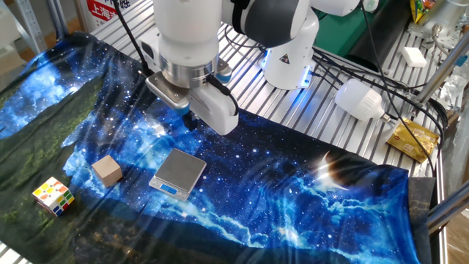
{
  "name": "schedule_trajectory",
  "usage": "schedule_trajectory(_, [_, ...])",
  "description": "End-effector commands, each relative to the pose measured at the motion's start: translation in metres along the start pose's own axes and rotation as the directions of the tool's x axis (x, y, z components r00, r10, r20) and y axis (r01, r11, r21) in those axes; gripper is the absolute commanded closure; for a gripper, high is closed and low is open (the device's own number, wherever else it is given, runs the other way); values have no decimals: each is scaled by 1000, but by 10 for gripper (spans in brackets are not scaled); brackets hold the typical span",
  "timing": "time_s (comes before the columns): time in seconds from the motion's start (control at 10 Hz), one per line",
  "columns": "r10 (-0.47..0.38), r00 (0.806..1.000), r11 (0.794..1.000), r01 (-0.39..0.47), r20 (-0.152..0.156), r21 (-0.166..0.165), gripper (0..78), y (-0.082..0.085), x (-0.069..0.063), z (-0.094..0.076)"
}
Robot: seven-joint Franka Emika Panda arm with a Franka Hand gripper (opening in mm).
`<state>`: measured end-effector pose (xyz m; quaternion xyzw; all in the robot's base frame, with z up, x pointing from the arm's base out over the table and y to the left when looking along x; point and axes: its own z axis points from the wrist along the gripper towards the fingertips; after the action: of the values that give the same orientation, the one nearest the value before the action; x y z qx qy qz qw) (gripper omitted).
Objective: Place the block on the scale
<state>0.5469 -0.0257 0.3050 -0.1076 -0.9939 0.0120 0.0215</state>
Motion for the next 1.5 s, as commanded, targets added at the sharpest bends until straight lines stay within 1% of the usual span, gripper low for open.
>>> schedule_trajectory(0.1, [57,998,998,-57,17,-2,776,0,-1,-2])
schedule_trajectory(0.2, [115,993,993,-115,41,-2,776,0,-1,-2])
schedule_trajectory(0.3, [155,987,988,-155,39,-6,776,0,-1,-2])
schedule_trajectory(0.5, [192,981,981,-192,31,-14,776,0,-1,-2])
schedule_trajectory(0.7, [208,978,978,-208,22,-20,776,0,-1,-2])
schedule_trajectory(0.9, [197,980,980,-197,6,-27,776,0,-1,-2])
schedule_trajectory(1.0, [196,981,980,-195,4,-31,776,0,-1,-2])
schedule_trajectory(1.4, [202,979,979,-202,5,-29,776,-1,-1,-1])
schedule_trajectory(1.5, [198,980,980,-198,9,-29,776,-2,-3,0])
